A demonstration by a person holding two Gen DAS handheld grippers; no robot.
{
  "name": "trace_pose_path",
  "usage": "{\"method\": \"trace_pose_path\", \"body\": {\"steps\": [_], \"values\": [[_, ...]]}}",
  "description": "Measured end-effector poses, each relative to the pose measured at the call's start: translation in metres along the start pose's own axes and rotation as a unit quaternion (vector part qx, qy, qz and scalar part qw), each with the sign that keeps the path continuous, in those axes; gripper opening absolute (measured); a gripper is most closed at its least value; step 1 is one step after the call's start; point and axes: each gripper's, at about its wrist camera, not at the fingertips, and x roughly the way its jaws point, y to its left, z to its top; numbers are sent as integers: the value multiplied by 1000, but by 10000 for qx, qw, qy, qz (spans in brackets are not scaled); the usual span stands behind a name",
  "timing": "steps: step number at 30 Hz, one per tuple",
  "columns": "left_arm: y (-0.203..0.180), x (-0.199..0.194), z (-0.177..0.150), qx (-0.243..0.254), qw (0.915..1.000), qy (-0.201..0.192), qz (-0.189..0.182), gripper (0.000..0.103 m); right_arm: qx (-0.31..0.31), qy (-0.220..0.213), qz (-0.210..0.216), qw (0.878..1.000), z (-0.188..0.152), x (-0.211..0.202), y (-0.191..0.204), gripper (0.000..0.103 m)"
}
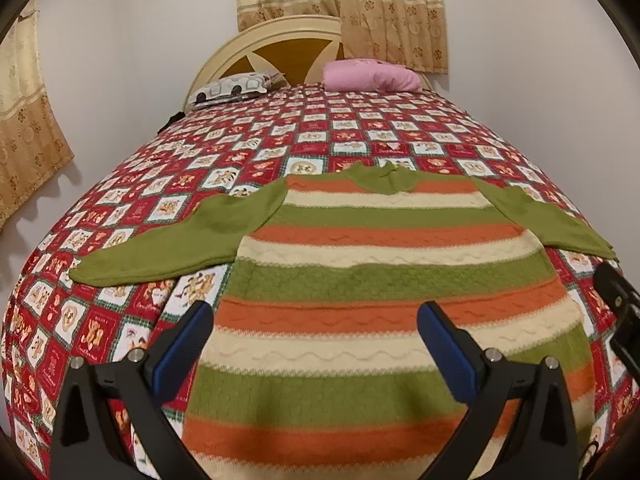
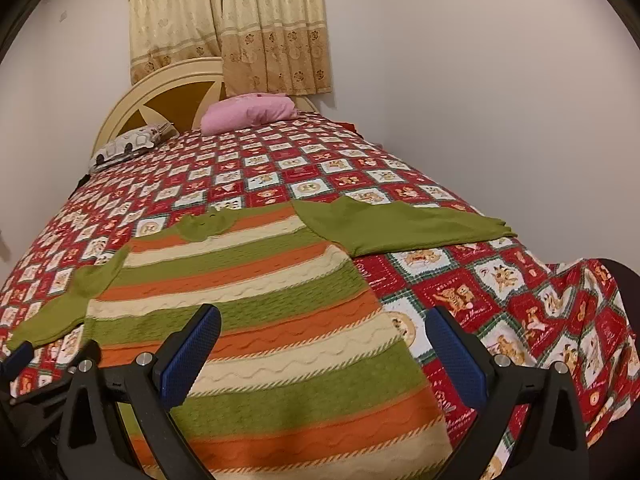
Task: Fold small clothes
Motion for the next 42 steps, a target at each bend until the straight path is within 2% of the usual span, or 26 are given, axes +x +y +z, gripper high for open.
{"method": "trace_pose_path", "body": {"steps": [6, 10, 16, 20, 24, 28, 33, 37, 42], "values": [[13, 27, 9, -182, 9998, -92, 31, 103, -19, 44, -130, 9999, 4, 21, -9, 102], [18, 44, 15, -271, 9993, -126, 211, 103, 34, 116, -229, 9997, 8, 37, -24, 102], [9, 62, 24, -194, 9990, 53, 398, 103, 450, 323, -476, 9973, 14, 58, -62, 102], [-3, 67, 26, 43, 9984, 88, 559, 103, 446, 306, -606, 9967, 19, 69, -81, 102], [-7, 76, 29, 82, 9979, 214, 598, 103, 506, 267, -960, 9937, 29, 84, -112, 102], [-11, 85, 32, 97, 9977, 301, 594, 103, 586, 300, -1138, 9913, 36, 94, -137, 102], [-16, 96, 34, 97, 9975, 409, 565, 103, 366, 282, -1525, 9872, 44, 107, -158, 102], [-21, 102, 34, 127, 9973, 449, 571, 103, 450, 356, -1571, 9859, 46, 119, -174, 102], [-22, 113, 34, 180, 9974, 427, 545, 103, 903, 290, -1302, 9869, 47, 136, -208, 102]]}}
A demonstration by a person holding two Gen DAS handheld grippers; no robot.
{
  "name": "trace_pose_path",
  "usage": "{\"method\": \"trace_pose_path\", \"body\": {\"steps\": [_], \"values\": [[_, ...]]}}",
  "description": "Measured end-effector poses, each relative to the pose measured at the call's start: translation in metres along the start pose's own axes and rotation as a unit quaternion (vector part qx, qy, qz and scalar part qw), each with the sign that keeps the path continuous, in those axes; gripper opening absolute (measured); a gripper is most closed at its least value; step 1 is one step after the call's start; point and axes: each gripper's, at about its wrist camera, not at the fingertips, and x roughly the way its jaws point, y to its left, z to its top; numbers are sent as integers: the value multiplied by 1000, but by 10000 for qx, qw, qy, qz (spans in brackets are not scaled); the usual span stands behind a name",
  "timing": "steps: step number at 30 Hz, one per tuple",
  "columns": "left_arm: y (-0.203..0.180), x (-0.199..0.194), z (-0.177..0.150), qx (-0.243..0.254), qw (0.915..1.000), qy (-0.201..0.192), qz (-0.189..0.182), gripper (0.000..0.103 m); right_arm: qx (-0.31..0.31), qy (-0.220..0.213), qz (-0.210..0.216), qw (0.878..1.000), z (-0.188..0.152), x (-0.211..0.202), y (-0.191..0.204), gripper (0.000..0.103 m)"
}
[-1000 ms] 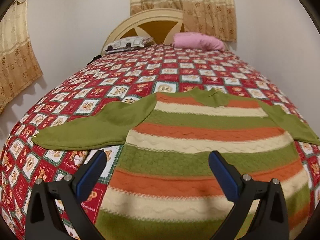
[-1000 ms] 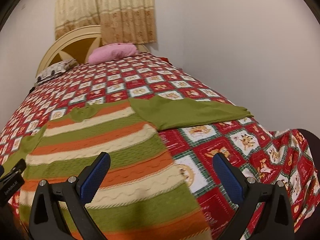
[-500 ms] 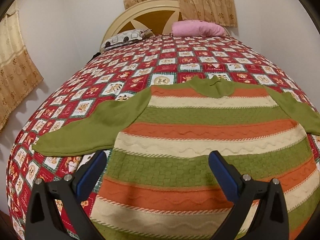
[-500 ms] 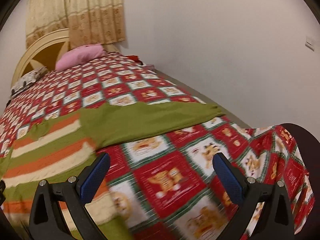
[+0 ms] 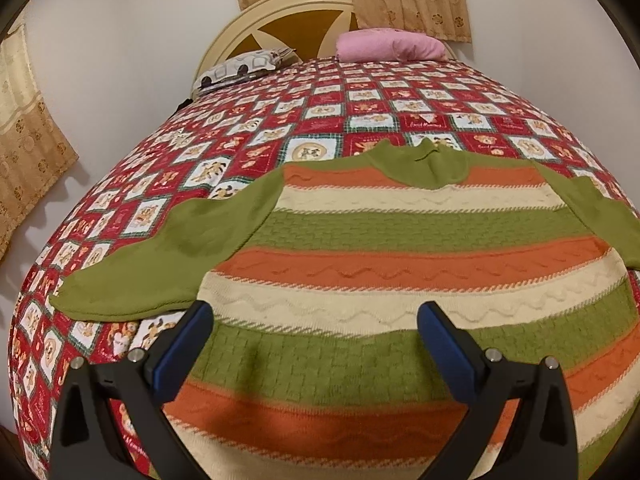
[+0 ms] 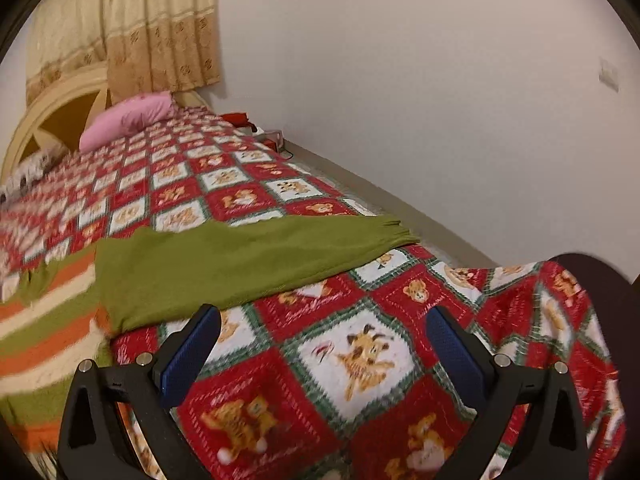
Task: Fold small clothes
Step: 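Move the right gripper to the green sleeve cuff and grasp it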
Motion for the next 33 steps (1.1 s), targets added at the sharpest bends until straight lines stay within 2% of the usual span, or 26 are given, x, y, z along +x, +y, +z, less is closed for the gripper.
{"method": "trace_pose_path", "body": {"steps": [4, 6, 7, 8, 10, 17, 21, 25, 26, 27, 29, 33], "values": [[13, 16, -4, -227, 9997, 41, -74, 103, 1045, 252, 304, 9937, 7, 31, -48, 98], [20, 29, -8, -419, 9989, 193, -78, 103, 1546, 378, 511, 9859, 10, 46, -71, 82], [20, 33, -8, -484, 9984, 286, -97, 103, 1761, 478, 557, 9816, 12, 55, -81, 78], [22, 38, -9, -571, 9974, 407, -168, 103, 1944, 574, 530, 9778, 15, 63, -91, 74], [24, 43, -11, -691, 9958, 517, -296, 103, 2252, 725, 463, 9705, 22, 81, -108, 74], [23, 53, -15, -817, 9932, 699, -452, 103, 2464, 1166, 446, 9611, 46, 140, -119, 74], [22, 54, -16, -805, 9935, 687, -423, 103, 2717, 1537, 472, 9488, 47, 177, -118, 66], [22, 55, -16, -812, 9934, 688, -424, 103, 2730, 1454, 302, 9505, 51, 188, -118, 65], [23, 55, -16, -814, 9934, 689, -426, 103, 2704, 1437, 281, 9515, 53, 190, -117, 56], [22, 55, -16, -815, 9934, 691, -428, 103, 2628, 1422, 251, 9540, 54, 193, -117, 36], [22, 55, -15, -817, 9934, 687, -429, 103, 2507, 1494, 232, 9562, 57, 200, -120, 20], [24, 57, -16, -836, 9930, 687, -463, 103, 2418, 1464, 418, 9583, 59, 199, -126, 11]]}}
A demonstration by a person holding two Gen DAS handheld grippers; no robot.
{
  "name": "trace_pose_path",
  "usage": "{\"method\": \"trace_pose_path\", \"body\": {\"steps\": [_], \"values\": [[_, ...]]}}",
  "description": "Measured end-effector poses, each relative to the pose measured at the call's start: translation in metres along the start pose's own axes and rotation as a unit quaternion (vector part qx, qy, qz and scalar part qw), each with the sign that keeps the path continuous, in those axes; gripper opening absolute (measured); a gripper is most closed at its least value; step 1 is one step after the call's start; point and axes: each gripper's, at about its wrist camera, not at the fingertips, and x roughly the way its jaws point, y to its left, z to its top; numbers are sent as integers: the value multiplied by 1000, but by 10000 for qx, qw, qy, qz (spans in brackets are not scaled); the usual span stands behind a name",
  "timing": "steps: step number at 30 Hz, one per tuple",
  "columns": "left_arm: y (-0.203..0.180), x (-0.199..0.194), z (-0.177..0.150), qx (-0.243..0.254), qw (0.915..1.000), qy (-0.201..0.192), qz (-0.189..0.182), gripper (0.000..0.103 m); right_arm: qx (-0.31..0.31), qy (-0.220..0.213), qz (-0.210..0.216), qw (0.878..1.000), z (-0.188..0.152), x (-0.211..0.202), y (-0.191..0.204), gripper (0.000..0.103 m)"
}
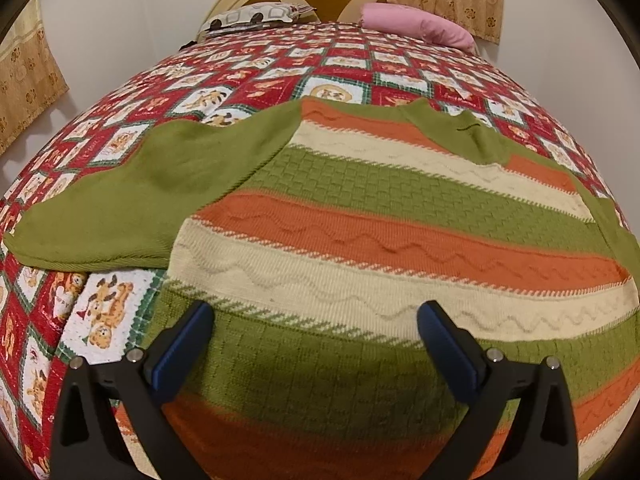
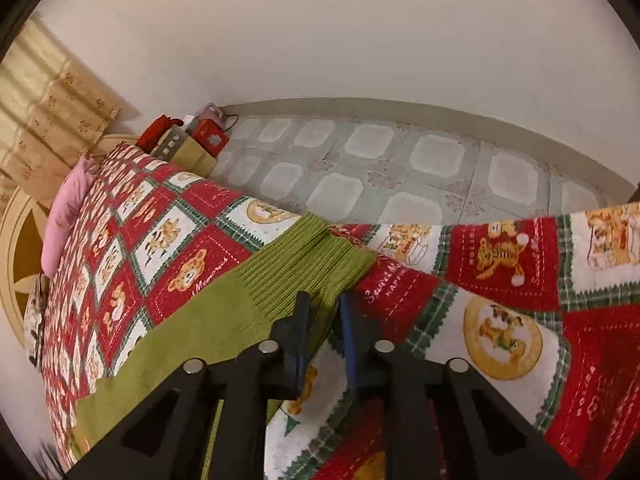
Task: Fold small clothes
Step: 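Move the right gripper to the green sleeve cuff and grasp it, then carry the held sleeve across the sweater body with the right gripper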
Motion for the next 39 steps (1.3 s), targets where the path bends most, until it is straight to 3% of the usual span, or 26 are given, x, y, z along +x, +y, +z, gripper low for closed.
{"method": "trace_pose_path", "body": {"steps": [7, 14, 21, 24, 28, 32, 34, 36, 39], "values": [[1, 0, 0, -19, 10000, 6, -29, 103, -219, -402, 482, 9978, -2, -47, 12, 8], [3, -2, -1, -73, 9999, -14, -106, 103, -1226, -757, 786, 9864, -35, -112, 86, 7], [21, -13, 1, -418, 9971, -124, -630, 103, -2431, -896, 1315, 9569, -118, -171, 188, 0], [27, -19, 4, -274, 9964, -17, -805, 103, -2876, -820, 1551, 9415, -158, -182, 228, 0], [51, -38, 3, -170, 9987, -315, -368, 103, -3494, -663, 1738, 9183, -214, -183, 274, 0], [77, -37, -5, -221, 9984, -522, -38, 103, -3733, -663, 1847, 9067, -231, -181, 284, 1], [87, -24, -11, -440, 9985, -304, -96, 103, -3856, -673, 1558, 9069, -224, -170, 279, 16], [91, -19, -8, -623, 9971, -215, -387, 103, -3962, -654, 1109, 9091, -213, -146, 267, 88], [90, -16, -7, -672, 9970, -277, -271, 103, -4003, -767, 528, 9117, -198, -119, 238, 92]]}}
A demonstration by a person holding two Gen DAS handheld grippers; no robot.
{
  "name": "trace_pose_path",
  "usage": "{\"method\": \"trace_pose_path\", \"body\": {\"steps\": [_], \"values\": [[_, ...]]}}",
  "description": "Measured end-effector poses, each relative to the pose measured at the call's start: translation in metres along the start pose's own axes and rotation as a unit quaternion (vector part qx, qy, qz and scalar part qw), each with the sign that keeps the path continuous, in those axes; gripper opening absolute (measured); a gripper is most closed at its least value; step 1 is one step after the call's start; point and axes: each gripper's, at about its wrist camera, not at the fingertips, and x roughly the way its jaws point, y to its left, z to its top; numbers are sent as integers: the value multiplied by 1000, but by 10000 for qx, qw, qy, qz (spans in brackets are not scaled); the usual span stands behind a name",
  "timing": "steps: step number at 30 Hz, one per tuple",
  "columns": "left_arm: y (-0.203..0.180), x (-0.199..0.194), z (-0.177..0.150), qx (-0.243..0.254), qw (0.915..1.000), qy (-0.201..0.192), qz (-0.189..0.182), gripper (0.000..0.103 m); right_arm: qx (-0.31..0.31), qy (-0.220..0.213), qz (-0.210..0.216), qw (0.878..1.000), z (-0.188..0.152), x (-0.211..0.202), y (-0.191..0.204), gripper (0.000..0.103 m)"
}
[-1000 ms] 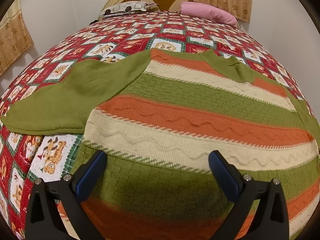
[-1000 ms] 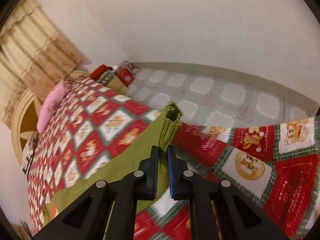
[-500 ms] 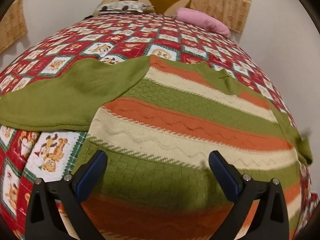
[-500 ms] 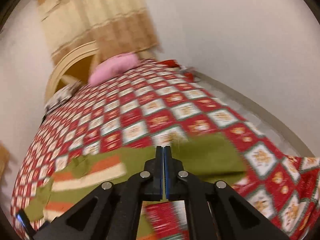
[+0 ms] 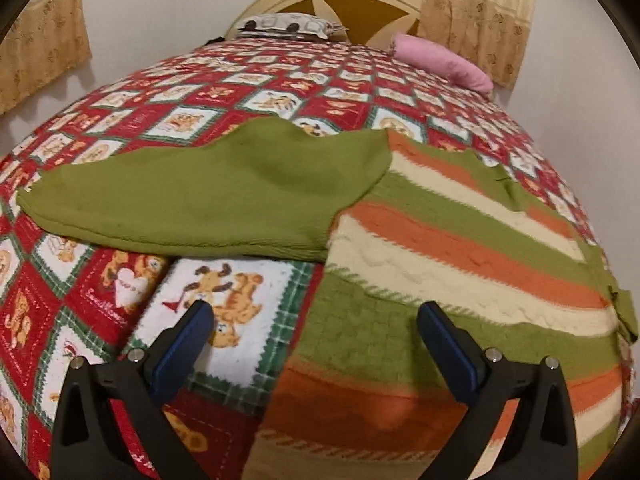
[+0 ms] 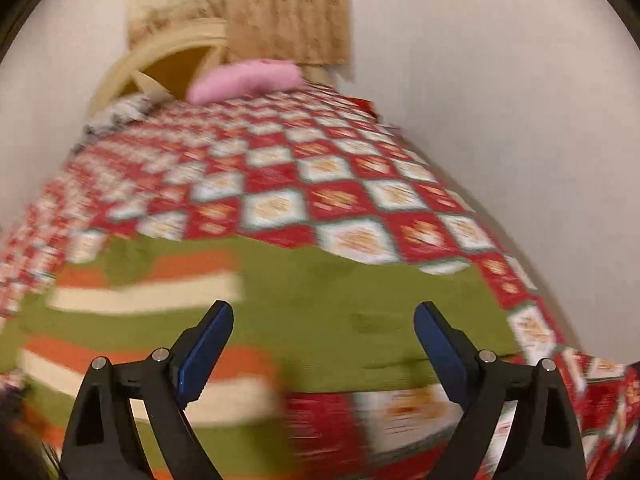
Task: Fold small clothes
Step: 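Carry the held sleeve across the sweater body with the right gripper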
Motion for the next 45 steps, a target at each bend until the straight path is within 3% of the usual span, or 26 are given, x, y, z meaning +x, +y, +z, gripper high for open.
{"method": "trace_pose_path", "body": {"steps": [1, 3, 5, 7, 11, 12, 13, 15, 18, 22, 27, 31, 35, 45], "values": [[-1, 3, 0, 3, 10000, 63, 7, 103, 14, 113, -41, 9999, -6, 10, -11, 92], [-2, 8, 1, -31, 9998, 170, 18, 103, 105, 374, -17, 9992, -14, 28, -28, 77], [-1, 9, 1, -80, 9998, 168, 29, 103, 152, 647, -19, 9978, -21, 47, -38, 69], [0, 9, 0, -84, 9998, 163, 33, 103, 118, 853, 51, 9963, -29, 66, -42, 68], [0, 7, -3, -5, 9998, 186, 122, 103, -310, 818, -86, 9961, -32, 75, -34, 64], [-1, 8, -3, 14, 9997, 193, 143, 103, -275, 829, -78, 9961, -30, 74, -35, 45], [-1, 8, -3, 37, 9997, 198, 164, 103, -255, 869, -59, 9959, -28, 73, -35, 39], [-1, 8, -4, 44, 9997, 201, 160, 103, -324, 953, -266, 9946, -25, 74, -35, 11], [0, 7, -4, -2, 9998, 182, 106, 103, -15, 1001, -227, 9947, -19, 68, -45, 11], [1, 8, -2, -63, 9998, 165, 40, 103, 732, 620, 207, 9952, 1, 28, -52, 11], [5, 6, -1, -159, 9998, 127, -55, 103, 1083, 382, 1010, 9882, 24, -23, -16, 11], [12, 3, -1, -353, 9993, 48, -134, 103, 1006, 257, 1745, 9792, 39, -51, 50, 11], [20, 1, -1, -601, 9981, -36, -134, 103, 890, 485, 2489, 9632, 39, -52, 125, 11], [28, 0, 0, -794, 9966, -121, -171, 103, 602, 1246, 3230, 9362, -1, -1, 283, 11]]}}
